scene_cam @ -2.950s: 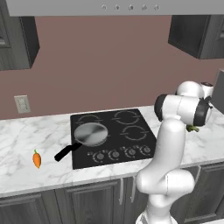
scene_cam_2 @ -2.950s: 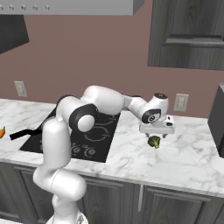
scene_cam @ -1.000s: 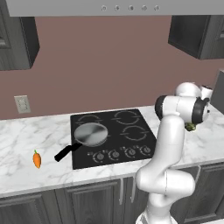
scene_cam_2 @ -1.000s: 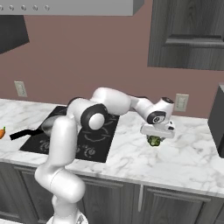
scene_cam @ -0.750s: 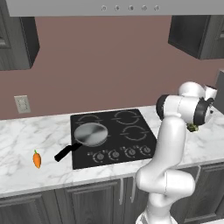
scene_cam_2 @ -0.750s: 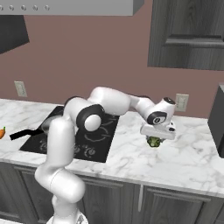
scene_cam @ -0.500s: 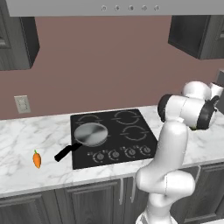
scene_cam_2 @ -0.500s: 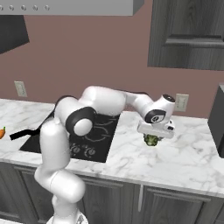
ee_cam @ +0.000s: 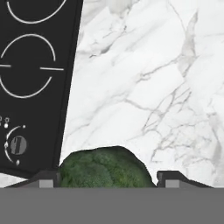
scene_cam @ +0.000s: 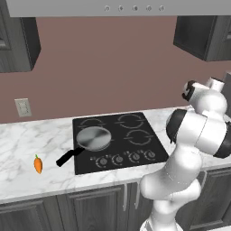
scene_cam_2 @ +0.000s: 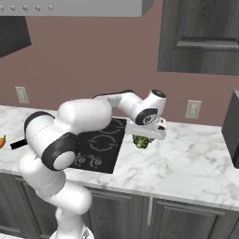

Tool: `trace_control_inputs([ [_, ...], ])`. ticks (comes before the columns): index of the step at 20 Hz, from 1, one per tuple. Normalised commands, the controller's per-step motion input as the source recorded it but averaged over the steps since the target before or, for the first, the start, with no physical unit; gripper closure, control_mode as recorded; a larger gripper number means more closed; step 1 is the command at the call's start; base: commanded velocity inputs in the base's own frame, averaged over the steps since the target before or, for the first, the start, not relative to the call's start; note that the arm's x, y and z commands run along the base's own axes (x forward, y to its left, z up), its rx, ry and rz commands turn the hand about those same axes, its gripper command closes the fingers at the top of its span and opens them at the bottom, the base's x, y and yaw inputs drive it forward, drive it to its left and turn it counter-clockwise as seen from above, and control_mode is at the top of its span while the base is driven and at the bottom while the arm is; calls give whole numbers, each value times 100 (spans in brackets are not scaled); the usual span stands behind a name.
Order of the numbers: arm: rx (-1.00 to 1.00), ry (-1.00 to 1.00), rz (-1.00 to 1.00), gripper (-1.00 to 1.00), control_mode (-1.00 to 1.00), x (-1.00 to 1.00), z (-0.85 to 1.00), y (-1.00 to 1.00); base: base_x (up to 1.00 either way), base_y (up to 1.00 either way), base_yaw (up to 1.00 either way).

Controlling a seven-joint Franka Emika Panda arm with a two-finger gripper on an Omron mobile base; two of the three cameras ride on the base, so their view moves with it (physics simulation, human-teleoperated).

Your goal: Put the carrot and broccoli in the pan. Then turn on the front left burner and set the heat to medium.

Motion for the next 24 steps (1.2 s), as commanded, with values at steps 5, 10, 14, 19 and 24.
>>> trace_control_inputs([
  [5, -6, 0, -6, 100, -100, -2, 27, 100, 0, 0, 0],
  [10, -5, 0, -13, 100, -100, 0, 14, 100, 0, 0, 0],
  [14, -4, 0, -17, 100, -100, 0, 3, 100, 0, 0, 0],
  [19, -2, 0, -20, 100, -100, 0, 6, 100, 0, 0, 0],
  [24, -2, 0, -21, 100, -100, 8, 11, 99, 0, 0, 0],
])
